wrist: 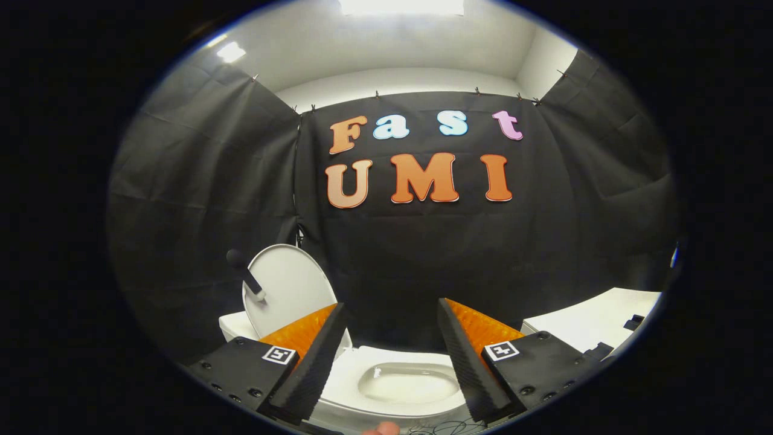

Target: Open the toilet lid.

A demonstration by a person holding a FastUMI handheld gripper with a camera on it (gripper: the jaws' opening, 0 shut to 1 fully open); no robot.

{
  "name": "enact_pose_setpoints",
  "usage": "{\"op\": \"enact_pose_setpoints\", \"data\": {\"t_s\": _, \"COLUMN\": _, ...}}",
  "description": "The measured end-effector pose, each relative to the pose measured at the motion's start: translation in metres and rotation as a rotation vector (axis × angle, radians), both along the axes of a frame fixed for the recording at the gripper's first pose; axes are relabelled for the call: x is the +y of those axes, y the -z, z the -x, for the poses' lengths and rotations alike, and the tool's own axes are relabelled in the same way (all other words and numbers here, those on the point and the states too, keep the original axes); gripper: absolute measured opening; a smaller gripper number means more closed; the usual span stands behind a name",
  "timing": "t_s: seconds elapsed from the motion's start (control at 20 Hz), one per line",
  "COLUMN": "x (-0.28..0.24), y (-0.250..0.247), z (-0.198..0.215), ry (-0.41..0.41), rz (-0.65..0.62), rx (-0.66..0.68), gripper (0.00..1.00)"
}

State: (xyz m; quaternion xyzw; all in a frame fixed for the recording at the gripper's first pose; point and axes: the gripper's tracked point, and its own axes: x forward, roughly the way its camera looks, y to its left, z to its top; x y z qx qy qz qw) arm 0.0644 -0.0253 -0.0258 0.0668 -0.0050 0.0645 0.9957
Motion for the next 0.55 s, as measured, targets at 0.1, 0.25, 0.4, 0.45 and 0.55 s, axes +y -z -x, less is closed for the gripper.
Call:
{"op": "enact_pose_setpoints", "data": {"t_s": 0.1, "x": 0.001, "y": -0.0013, "z": -0.0012, "ry": 0.002, "rz": 0.002, "rx": 0.001, "gripper": 0.98}}
{"op": "enact_pose_setpoints", "data": {"t_s": 0.25, "x": 0.0053, "y": 0.0018, "z": -0.0015, "ry": -0.006, "rz": 0.004, "rx": 0.008, "gripper": 0.97}}
{"op": "enact_pose_setpoints", "data": {"t_s": 0.4, "x": 0.0071, "y": -0.0003, "z": -0.0023, "ry": -0.011, "rz": 0.005, "rx": 0.009, "gripper": 0.98}}
{"op": "enact_pose_setpoints", "data": {"t_s": 0.45, "x": 0.007, "y": -0.0006, "z": -0.001, "ry": -0.01, "rz": 0.005, "rx": 0.007, "gripper": 0.98}}
{"op": "enact_pose_setpoints", "data": {"t_s": 0.55, "x": 0.0072, "y": -0.0008, "z": -0.0017, "ry": -0.009, "rz": 0.007, "rx": 0.006, "gripper": 0.98}}
